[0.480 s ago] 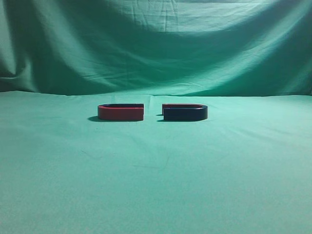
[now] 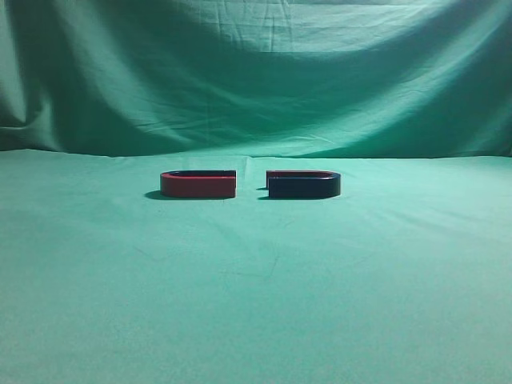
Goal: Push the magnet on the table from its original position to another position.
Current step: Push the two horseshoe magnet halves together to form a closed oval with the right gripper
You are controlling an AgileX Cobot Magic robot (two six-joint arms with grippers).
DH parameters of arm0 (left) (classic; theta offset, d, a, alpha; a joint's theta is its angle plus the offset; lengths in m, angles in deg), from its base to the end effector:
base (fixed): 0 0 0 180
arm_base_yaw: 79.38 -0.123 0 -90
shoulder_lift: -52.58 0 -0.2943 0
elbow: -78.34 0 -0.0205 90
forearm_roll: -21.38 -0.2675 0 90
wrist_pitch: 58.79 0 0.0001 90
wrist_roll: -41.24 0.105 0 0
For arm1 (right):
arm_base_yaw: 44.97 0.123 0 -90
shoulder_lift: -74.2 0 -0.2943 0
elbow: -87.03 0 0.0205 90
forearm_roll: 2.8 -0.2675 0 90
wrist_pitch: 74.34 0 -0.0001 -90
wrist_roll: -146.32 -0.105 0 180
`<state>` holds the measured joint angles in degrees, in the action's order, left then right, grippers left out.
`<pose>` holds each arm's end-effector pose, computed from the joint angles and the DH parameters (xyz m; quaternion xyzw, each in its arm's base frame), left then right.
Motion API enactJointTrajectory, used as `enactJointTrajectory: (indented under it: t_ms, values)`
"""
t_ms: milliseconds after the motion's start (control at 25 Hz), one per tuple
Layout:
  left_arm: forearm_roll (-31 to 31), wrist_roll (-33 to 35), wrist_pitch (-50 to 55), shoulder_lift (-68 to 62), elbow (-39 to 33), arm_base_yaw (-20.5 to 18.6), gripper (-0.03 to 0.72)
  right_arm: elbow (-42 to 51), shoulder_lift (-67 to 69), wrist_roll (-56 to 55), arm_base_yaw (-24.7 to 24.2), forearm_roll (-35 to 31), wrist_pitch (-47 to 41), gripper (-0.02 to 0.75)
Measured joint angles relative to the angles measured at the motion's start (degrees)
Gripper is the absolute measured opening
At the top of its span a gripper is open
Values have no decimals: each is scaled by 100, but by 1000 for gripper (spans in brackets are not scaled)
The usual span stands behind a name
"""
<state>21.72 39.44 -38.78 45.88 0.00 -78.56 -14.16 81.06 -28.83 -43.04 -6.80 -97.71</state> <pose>0.0738 -0.0013 0.1735 -0.0084 0.7936 -0.0164 0.6082 0.0721 0.0053 0.1645 -0.0301 0.8135 0.0151 0.5806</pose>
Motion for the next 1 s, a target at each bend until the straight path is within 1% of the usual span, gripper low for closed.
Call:
enactJointTrajectory:
  t_ms: [400, 480, 600, 720, 800, 880, 920, 1000]
  values:
    - [0, 0, 0, 0, 0, 0, 372, 0, 0, 0, 0, 0, 0, 0]
    - [0, 0, 0, 0, 0, 0, 372, 0, 0, 0, 0, -57, 146, 0]
    - [0, 0, 0, 0, 0, 0, 372, 9, 0, 0, 0, -309, 843, 0]
    - [0, 0, 0, 0, 0, 0, 372, 22, 0, 0, 0, -654, 1900, 0]
    - [0, 0, 0, 0, 0, 0, 372, 22, 0, -10, 0, -757, 2923, 0]
    - [0, 0, 0, 0, 0, 0, 372, 22, 0, -10, 0, -791, 3722, 0]
    - [0, 0, 0, 0, 0, 0, 372, -9, -12, -10, 0, -805, 3920, 0]
    - [0, 0, 0, 0, 0, 0, 372, -305, -12, -10, 0, -794, 3551, 0]
